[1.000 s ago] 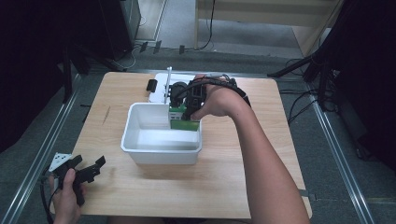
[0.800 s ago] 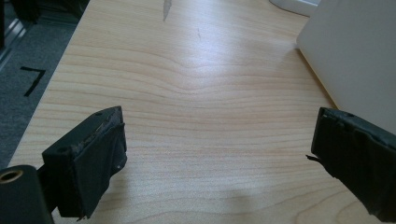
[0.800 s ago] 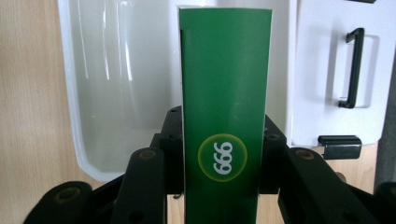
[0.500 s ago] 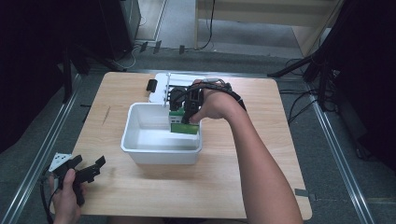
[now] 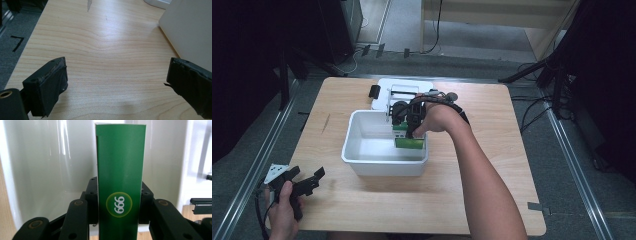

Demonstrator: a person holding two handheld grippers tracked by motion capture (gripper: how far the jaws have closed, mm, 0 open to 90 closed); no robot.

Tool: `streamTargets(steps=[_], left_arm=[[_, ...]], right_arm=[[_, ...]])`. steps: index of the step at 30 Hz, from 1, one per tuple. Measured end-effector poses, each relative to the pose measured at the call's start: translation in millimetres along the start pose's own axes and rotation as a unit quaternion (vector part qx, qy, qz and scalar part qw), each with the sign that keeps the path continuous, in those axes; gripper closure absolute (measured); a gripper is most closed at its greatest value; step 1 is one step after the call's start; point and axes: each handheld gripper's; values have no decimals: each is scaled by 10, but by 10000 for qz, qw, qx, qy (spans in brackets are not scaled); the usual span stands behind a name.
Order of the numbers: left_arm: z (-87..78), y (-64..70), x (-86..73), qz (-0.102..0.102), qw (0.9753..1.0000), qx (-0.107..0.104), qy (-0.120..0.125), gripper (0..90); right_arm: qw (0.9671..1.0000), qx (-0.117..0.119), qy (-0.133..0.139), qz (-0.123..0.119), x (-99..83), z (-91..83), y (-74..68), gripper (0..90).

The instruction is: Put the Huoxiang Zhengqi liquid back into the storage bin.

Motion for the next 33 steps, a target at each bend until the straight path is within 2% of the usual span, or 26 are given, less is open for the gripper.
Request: streamTargets(steps=[12, 18, 23, 27, 28, 30, 33], left_arm=[[-2, 2, 0, 12, 10000, 3, 3, 40], [-1, 1, 0, 1, 10000, 4, -1, 40], [-2, 2, 0, 12, 10000, 3, 0, 40], [-2, 2, 0, 7, 10000, 8, -2, 40], [-1, 2, 0, 8, 10000, 5, 6, 40], [-2, 2, 1, 14, 10000, 6, -6, 40], [-1, 5, -1, -3, 10000, 11, 8, 40]], right_arm=[[9999, 113, -71, 46, -7, 174, 13, 627], [9999, 129, -20, 112, -5, 177, 39, 618], [9993, 137, 133, 331, -17, 114, 61, 575], [9985, 203, 241, 454, -35, 41, 71, 471], [9974, 256, 215, 637, -36, 13, 63, 438], [9958, 268, 229, 848, -33, -51, 65, 392], [9941, 172, 324, 1017, -44, -170, 74, 326]])
Point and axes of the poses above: each handheld gripper's, and its own axes: z roughly forward along the jaws, x roughly out of its top, y roughly to its right, and after that the axes turned 10 degrees about z, right-handed
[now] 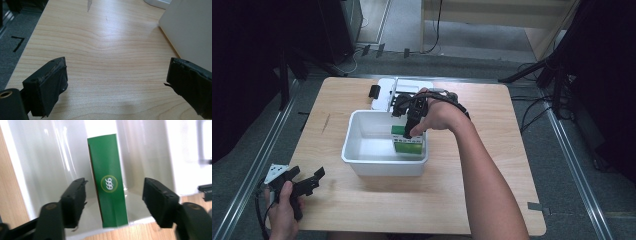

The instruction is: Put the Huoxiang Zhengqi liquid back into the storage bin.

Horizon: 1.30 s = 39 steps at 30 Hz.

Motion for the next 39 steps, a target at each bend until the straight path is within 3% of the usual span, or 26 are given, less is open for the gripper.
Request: streamTargets(steps=[5, 7, 13, 21, 25, 28, 39], left_arm=[[-3, -6, 1, 31, 10000, -8, -32, 40], [-2, -6, 1, 27, 10000, -8, -31, 40], [-3, -5, 1, 25, 10000, -12, -25, 40], [0, -2, 1, 12, 10000, 3, -11, 40], [0, -2, 2, 18, 10000, 2, -21, 40], [3, -3, 2, 8, 10000, 4, -21, 40], [-2, -2, -1, 27, 10000, 0, -28, 40]], right_arm=[[9991, -68, 128, 399, -39, -195, 17, 223], [9962, -178, 80, 847, -69, -271, 10, 192], [9879, -173, 548, 1443, -194, -431, 44, 0], [9703, -559, 1031, 2117, -486, -441, 140, 0], [9561, -729, 1484, 2420, -685, -480, 199, 0], [9466, -565, 1840, 2587, -867, -518, 238, 0], [9238, -844, 2224, 3001, -1470, -349, 284, 0]])
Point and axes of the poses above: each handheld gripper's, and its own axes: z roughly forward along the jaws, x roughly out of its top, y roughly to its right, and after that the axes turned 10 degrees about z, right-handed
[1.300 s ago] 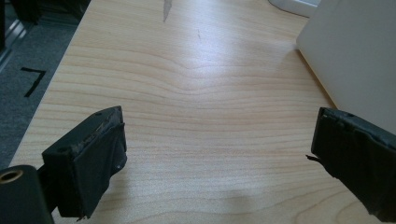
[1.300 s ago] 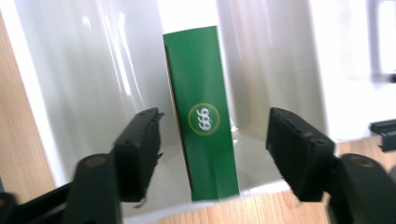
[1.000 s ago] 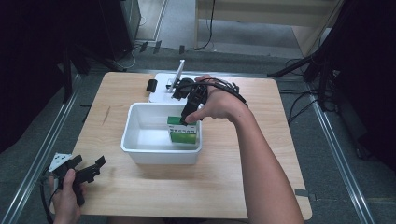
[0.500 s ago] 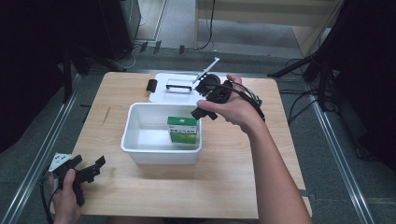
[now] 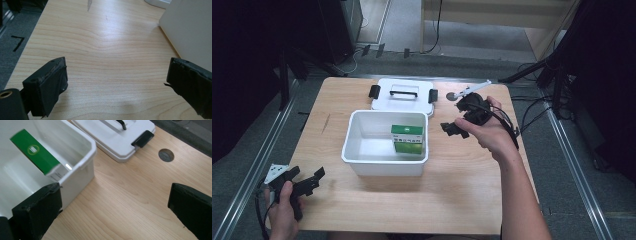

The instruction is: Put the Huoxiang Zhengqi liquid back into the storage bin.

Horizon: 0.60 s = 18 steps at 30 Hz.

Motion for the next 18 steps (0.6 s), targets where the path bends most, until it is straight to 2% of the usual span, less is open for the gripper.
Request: streamTargets(steps=[8, 18], left_arm=[[0, -3, 1, 12, 10000, -8, -6, 40], [-4, 0, -3, -5, 10000, -3, 16, 40]], right_arm=[[9984, -144, 428, 346, -363, -25, 238, 0], [9928, -386, 898, 694, -874, 1, 463, 0]])
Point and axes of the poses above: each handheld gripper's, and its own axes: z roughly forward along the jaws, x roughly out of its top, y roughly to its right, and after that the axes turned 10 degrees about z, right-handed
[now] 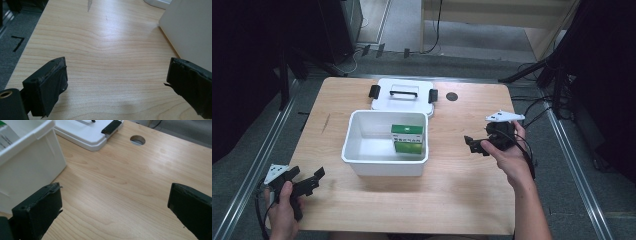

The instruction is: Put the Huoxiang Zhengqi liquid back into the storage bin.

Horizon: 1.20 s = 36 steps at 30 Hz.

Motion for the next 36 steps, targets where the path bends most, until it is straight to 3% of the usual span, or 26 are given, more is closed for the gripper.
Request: streamTargets(steps=[17, 36], left_arm=[[0, 2, 0, 5, 10000, 11, 10, 40], [-1, 5, 0, 11, 10000, 21, 10, 40]], right_arm=[[9979, -241, 425, 426, -636, -98, 391, 0], [9928, -521, 475, 970, -1261, -229, 742, 0]])
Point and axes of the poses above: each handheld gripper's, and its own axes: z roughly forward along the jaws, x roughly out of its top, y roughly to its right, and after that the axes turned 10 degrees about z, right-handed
